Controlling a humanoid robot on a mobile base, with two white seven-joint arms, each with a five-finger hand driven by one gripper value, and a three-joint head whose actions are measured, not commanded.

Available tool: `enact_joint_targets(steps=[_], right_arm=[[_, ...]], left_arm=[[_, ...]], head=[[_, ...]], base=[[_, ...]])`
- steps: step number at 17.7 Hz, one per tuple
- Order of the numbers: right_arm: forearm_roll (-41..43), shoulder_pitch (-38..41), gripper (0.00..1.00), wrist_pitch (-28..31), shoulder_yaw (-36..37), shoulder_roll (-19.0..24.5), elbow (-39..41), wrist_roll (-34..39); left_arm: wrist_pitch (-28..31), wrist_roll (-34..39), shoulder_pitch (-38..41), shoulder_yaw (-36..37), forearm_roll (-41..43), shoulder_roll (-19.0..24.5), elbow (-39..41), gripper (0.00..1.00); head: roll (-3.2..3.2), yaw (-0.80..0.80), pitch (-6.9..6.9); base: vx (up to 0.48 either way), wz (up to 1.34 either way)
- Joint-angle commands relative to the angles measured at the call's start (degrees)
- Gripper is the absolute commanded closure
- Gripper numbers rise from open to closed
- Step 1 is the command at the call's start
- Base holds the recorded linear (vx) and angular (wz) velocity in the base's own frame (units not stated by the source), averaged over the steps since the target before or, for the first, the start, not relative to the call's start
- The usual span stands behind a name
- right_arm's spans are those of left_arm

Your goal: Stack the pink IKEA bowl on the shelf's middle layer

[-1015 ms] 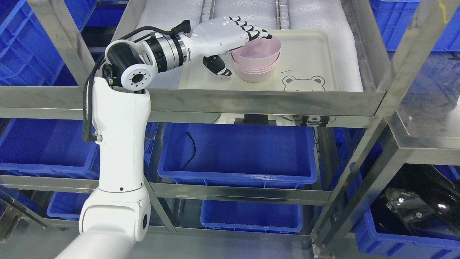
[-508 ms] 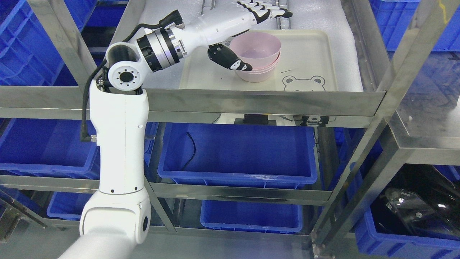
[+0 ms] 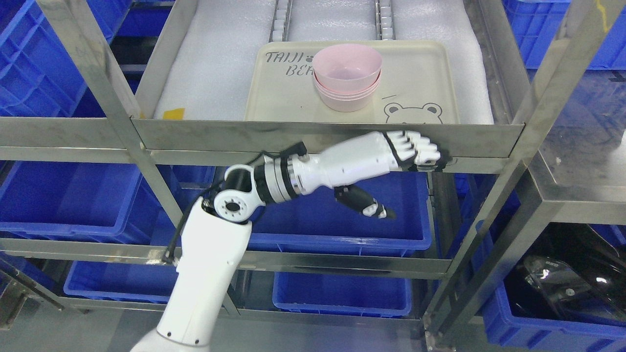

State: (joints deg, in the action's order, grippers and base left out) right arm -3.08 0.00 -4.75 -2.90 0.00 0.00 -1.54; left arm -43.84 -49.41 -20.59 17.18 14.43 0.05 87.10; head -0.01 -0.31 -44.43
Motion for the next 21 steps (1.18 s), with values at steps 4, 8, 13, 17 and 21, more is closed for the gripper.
enact_joint_targets(steps=[4,8,13,17,21], right_arm=[[0.0,1.3,0.0,0.0,0.0,-1.0,1.0,0.0],[0.0,1.3,0.0,0.0,0.0,-1.0,1.0,0.0],[0.0,1.3,0.0,0.0,0.0,-1.0,1.0,0.0],[0.0,1.3,0.0,0.0,0.0,-1.0,1.0,0.0],[0.0,1.3,0.0,0.0,0.0,-1.0,1.0,0.0]], left_arm=[[-1.2,5.8,23.3,-1.0,-2.9,1.0,-10.9,0.0],[-1.2,21.5,25.4,-5.6,-9.4,1.0,-21.1,0.0],[3.6,50.9,25.9,-6.5,-10.6,1.0,-22.2,0.0],[10.0,54.2,25.8,-6.5,-17.1,1.0,-19.8,0.0],[18.6,54.1,24.5,-6.5,-18.2,1.0,-14.3,0.0]], head=[[0.0,0.0,0.0],[0.0,0.0,0.0],[0.0,0.0,0.0],[0.0,0.0,0.0],[0.0,0.0,0.0]], base=[[0.0,0.0],[0.0,0.0],[0.0,0.0],[0.0,0.0],[0.0,0.0]])
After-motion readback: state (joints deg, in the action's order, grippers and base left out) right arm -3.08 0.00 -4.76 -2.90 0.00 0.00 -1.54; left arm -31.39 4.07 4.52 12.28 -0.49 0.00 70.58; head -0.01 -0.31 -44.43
